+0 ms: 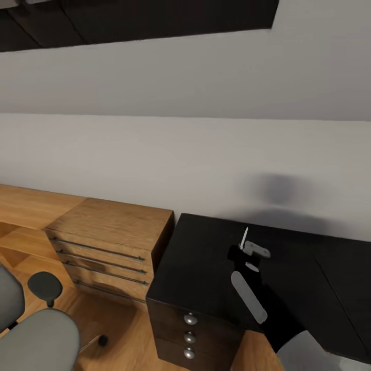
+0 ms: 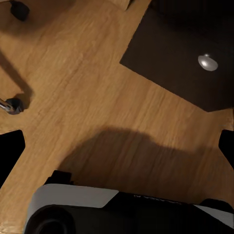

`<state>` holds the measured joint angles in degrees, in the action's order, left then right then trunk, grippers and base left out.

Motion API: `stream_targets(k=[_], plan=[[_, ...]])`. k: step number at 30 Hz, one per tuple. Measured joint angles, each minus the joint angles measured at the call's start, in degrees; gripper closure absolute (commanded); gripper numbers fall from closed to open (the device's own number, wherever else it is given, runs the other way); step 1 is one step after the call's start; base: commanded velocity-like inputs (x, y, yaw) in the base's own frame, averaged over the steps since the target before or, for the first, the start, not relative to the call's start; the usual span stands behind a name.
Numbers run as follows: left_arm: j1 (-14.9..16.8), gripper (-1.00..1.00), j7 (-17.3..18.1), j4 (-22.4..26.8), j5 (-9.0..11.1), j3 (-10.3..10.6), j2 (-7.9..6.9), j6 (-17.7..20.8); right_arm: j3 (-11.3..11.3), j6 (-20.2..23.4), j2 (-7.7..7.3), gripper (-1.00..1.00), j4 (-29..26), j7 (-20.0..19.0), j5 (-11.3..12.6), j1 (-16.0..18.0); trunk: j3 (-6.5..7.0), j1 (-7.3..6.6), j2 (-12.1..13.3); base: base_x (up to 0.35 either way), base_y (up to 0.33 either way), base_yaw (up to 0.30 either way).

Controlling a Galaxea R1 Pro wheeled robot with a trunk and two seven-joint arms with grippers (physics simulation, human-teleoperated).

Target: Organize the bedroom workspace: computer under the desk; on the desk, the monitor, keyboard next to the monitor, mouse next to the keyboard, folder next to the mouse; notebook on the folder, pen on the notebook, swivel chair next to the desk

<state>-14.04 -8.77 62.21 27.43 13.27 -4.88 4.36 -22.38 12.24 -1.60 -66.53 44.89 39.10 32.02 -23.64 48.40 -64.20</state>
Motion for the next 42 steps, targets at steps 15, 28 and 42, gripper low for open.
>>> stream_targets(k=[15, 28, 42], plan=[[1.1, -1.0, -0.1, -4.3, -5.6, -0.2, 2.61, -0.2, 22.2, -0.1, -0.46, 1.0, 6.9, -8.7, -0.1, 0.1, 2.88, -3.3, 6.0, 0.0, 0.0, -0.289], [1.2, -1.0, -0.1, -4.4, -5.7, -0.5, 2.51, -0.8, 27.7, -0.2, -1.27, 1.0, 7.5, -9.3, -0.1, 0.1, 3.07, -3.52, 6.4, 0.0, 0.0, -0.293], [1.2, -1.0, -0.1, -4.4, -5.8, -0.6, 2.56, -0.8, 27.9, -0.2, -1.6, 1.0, 7.5, -9.3, -0.2, 0.1, 3.07, -3.52, 6.4, 0.0, 0.0, -0.293]])
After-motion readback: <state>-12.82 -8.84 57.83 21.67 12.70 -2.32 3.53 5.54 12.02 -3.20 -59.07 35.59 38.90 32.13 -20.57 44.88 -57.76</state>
